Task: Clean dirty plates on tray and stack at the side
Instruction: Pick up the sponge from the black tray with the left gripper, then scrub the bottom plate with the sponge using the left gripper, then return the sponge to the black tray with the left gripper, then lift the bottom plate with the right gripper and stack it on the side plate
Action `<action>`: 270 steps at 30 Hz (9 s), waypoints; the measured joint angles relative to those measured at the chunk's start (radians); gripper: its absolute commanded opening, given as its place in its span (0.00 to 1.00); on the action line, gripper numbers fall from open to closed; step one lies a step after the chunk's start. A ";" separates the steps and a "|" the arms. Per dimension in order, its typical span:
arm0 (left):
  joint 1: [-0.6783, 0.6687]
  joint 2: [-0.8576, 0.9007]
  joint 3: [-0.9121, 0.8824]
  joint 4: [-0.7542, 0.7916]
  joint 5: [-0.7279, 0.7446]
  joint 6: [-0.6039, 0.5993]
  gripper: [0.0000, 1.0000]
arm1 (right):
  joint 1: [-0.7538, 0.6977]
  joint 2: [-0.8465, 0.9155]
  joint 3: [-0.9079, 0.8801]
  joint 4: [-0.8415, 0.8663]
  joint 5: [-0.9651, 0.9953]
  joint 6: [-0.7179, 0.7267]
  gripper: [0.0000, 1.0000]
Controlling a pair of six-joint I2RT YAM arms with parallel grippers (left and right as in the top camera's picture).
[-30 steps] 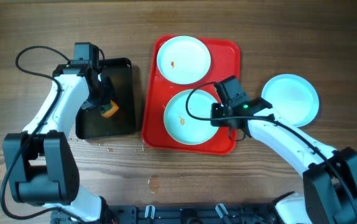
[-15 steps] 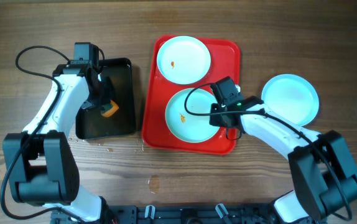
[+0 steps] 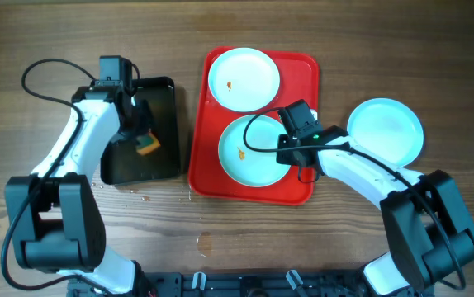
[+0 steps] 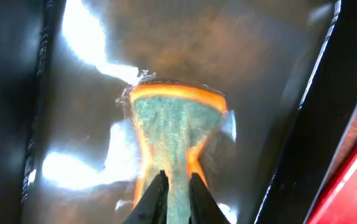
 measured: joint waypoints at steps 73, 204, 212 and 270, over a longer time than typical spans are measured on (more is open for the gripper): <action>-0.557 -0.033 -0.207 0.565 0.266 -0.135 0.04 | 0.000 0.000 0.006 -0.018 -0.007 0.000 0.04; 0.107 -0.187 -0.189 0.060 0.087 -0.098 1.00 | -0.383 -0.182 -0.015 -0.226 -0.234 -0.327 0.31; 0.107 -0.187 -0.189 0.060 0.090 -0.098 1.00 | -0.386 -0.052 -0.012 -0.210 -0.418 -0.388 0.04; 0.107 -0.187 -0.189 0.060 0.090 -0.098 1.00 | 0.539 -0.380 -0.013 0.129 1.303 -0.684 0.05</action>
